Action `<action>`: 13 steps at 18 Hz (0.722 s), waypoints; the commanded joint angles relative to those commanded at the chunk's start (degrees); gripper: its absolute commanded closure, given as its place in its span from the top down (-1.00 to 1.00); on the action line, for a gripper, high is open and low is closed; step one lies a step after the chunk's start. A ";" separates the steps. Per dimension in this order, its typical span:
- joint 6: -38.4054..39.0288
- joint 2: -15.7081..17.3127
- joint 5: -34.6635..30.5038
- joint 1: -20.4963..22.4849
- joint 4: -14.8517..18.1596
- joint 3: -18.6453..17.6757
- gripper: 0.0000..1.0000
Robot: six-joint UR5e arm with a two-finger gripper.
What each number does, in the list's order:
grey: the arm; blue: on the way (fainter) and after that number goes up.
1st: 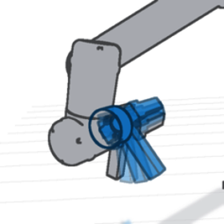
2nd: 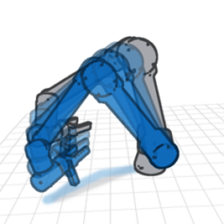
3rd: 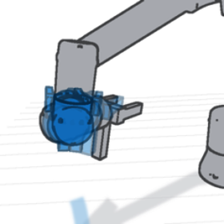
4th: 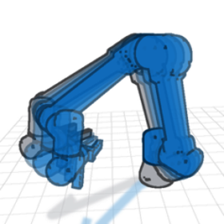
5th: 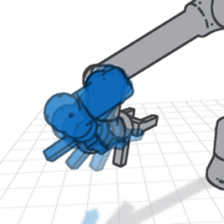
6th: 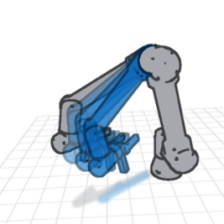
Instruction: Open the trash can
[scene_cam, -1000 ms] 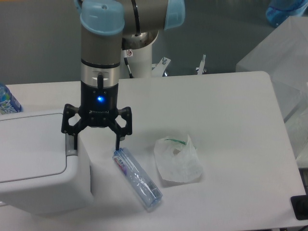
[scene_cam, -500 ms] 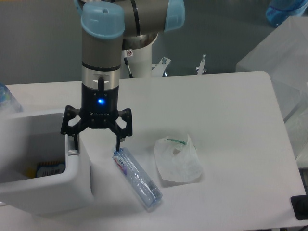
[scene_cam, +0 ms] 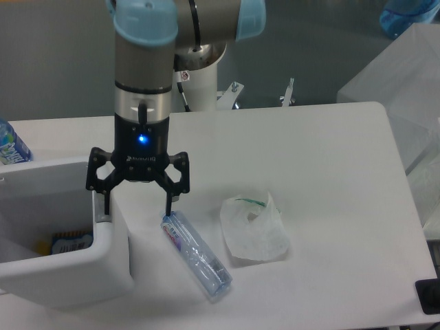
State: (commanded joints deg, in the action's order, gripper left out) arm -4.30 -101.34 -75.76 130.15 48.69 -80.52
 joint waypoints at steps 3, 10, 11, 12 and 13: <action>-4.90 0.35 -3.94 2.82 0.88 1.59 1.00; -27.66 0.61 -11.60 7.03 11.68 1.59 1.00; -30.39 0.79 -11.69 8.09 13.08 1.59 1.00; -33.03 0.88 -11.69 9.14 14.14 1.51 1.00; -35.58 0.88 -11.87 9.85 15.28 1.42 1.00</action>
State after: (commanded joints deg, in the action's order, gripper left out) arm -39.88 -100.46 -87.63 140.00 63.97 -79.10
